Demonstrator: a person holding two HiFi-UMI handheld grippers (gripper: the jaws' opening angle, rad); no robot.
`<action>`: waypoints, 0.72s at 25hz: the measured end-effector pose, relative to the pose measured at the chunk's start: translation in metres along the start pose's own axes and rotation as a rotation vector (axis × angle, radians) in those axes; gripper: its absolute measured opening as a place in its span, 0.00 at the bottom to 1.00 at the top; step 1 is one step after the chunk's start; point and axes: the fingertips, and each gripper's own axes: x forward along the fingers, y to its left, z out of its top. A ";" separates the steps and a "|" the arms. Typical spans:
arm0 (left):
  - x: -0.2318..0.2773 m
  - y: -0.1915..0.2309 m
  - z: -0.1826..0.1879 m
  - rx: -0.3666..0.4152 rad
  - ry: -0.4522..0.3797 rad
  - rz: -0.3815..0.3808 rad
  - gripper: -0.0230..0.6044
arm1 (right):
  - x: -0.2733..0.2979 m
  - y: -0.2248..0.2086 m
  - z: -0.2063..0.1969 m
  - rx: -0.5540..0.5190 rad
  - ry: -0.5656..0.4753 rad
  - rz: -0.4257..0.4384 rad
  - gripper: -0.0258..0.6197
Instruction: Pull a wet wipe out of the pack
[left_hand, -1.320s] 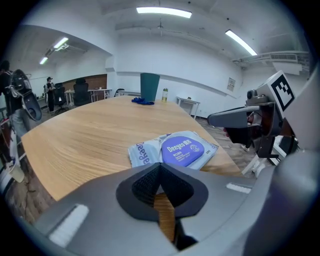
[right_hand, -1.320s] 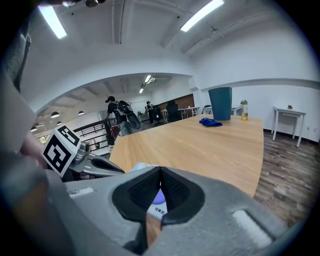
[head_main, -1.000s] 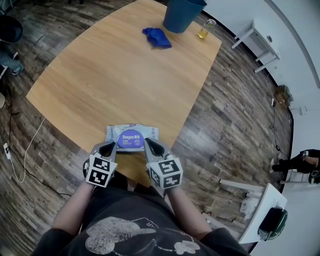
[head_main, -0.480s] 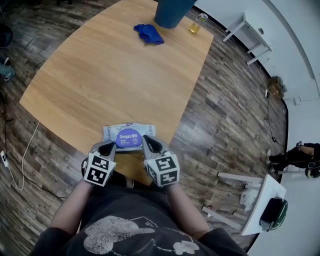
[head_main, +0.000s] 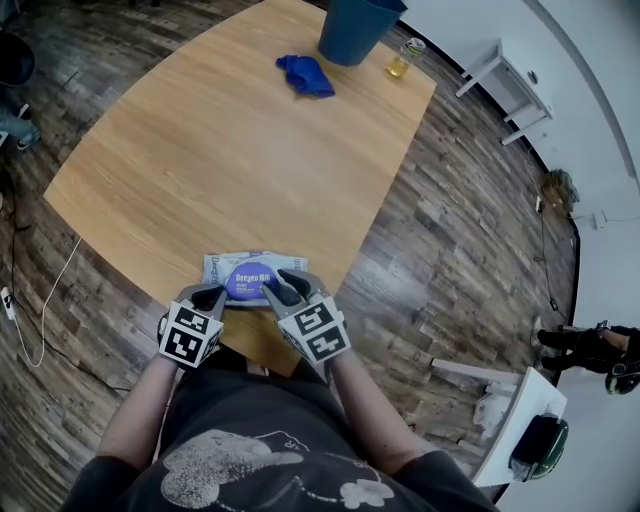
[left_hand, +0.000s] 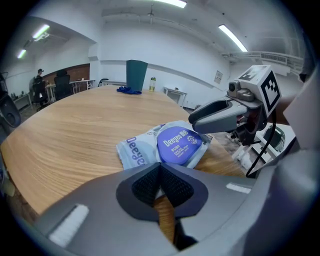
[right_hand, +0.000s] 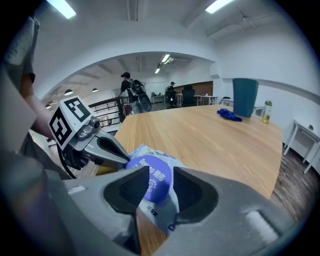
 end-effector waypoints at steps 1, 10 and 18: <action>0.000 0.001 0.000 -0.002 0.000 0.000 0.07 | 0.003 0.003 -0.001 -0.022 0.015 0.019 0.27; 0.000 0.002 0.002 -0.020 0.008 -0.006 0.07 | 0.021 0.018 -0.009 -0.213 0.120 0.094 0.48; 0.001 0.002 0.000 -0.022 0.015 -0.007 0.06 | 0.029 0.030 -0.016 -0.322 0.179 0.165 0.54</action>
